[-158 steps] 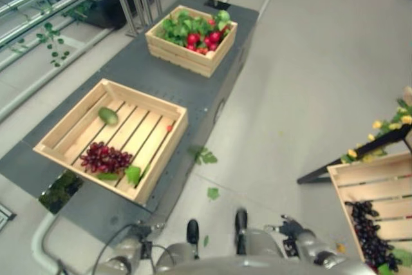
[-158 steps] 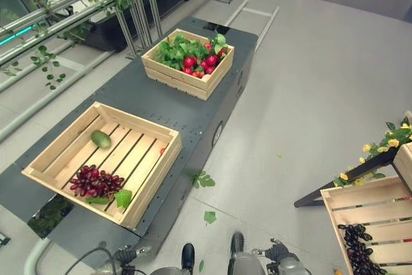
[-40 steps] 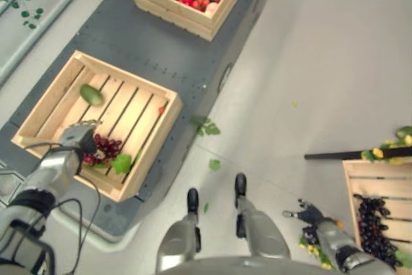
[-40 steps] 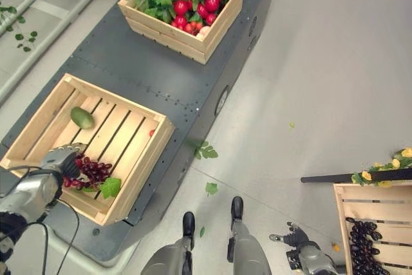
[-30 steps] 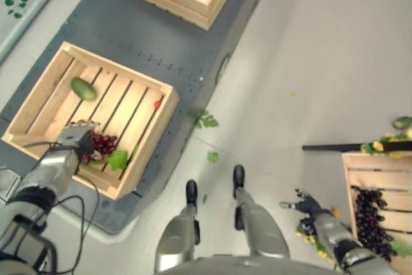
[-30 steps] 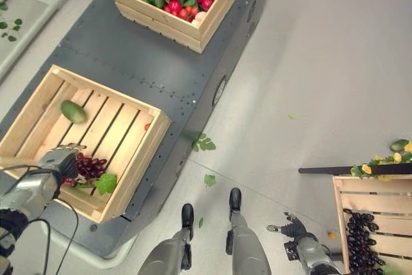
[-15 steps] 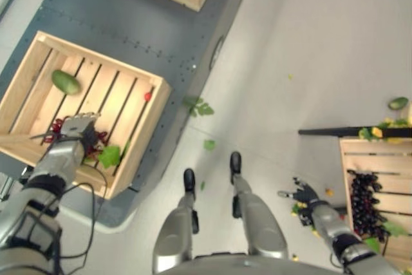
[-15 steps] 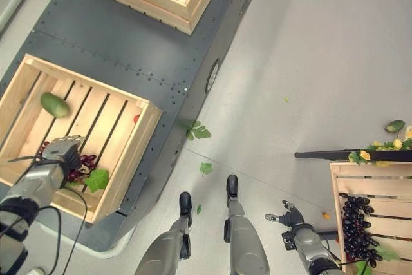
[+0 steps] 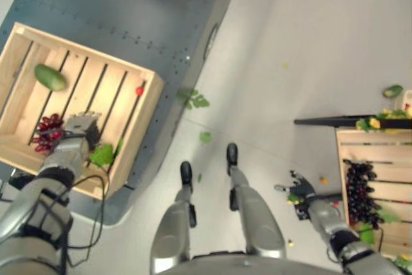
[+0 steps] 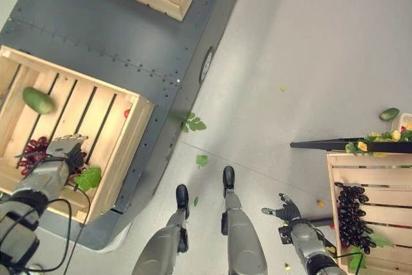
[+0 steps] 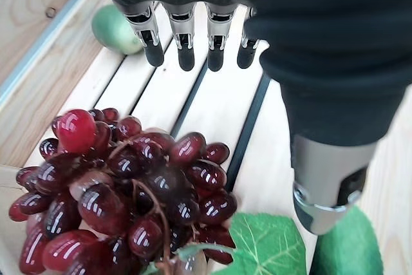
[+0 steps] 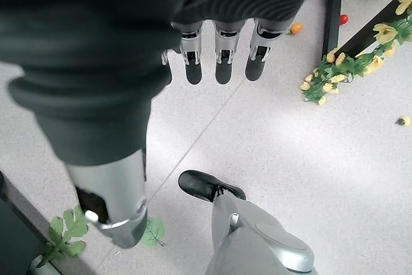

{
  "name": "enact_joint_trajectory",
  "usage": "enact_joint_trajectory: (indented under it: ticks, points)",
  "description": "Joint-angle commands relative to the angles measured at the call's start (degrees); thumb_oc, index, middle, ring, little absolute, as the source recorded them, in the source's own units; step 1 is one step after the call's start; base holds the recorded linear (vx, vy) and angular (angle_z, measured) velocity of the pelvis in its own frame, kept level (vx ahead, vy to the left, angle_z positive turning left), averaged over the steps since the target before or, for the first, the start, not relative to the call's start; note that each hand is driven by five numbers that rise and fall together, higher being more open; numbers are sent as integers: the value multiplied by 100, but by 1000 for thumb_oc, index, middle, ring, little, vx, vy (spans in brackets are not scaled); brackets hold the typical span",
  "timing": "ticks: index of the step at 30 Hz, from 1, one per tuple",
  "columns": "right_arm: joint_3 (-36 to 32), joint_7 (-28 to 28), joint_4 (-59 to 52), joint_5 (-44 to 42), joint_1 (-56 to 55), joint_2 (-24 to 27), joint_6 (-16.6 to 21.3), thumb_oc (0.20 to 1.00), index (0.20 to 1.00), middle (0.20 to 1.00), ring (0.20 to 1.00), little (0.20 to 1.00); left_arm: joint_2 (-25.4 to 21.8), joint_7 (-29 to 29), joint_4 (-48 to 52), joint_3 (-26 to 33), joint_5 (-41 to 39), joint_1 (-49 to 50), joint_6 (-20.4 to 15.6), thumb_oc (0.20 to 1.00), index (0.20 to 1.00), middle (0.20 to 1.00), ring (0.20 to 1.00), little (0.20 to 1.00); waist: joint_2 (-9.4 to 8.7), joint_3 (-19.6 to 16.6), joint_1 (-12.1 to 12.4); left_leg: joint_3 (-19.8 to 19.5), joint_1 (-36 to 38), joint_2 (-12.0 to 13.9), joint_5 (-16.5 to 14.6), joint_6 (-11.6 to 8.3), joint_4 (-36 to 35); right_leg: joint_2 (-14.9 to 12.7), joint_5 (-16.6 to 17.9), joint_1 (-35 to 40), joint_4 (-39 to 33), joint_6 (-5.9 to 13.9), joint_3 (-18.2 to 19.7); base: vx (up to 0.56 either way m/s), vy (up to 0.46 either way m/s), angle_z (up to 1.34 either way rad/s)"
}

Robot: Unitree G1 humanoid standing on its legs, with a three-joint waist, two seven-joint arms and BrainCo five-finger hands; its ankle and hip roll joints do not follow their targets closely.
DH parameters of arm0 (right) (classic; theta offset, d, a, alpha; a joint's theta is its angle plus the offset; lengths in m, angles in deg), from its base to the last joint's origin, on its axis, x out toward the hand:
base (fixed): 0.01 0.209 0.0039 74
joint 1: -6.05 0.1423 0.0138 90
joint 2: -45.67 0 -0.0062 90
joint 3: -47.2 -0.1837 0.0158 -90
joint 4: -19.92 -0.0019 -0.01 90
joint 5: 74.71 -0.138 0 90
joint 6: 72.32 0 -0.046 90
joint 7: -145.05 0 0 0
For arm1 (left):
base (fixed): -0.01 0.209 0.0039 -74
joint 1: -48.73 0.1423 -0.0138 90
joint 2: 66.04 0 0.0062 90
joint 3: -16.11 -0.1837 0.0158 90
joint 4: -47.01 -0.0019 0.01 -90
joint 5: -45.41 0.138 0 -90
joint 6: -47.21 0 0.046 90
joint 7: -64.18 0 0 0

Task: Pick up the fruits from the basket on one side to the basket on the other side

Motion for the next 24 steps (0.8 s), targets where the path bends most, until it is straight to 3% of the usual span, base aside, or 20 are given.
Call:
enact_joint_trajectory:
  ticks: [1,24]
  points:
    - [-32,-93,40,-95,-62,150,109,1000,1000,1000,1000,1000,-266,78,-186,6,184,-153,80,1000,1000,1000,1000,1000,83,-2,-13,-184,-662,-181,209,82,241,-156,-449,16,373,668,167,0,0,0]
    - [-122,-78,96,-81,-146,219,126,1000,1000,1000,1000,1000,-990,10,-29,677,336,978,38,1000,1000,1000,1000,1000,230,58,168,-314,-641,-220,183,101,310,-153,-458,120,357,645,104,-1,0,0]
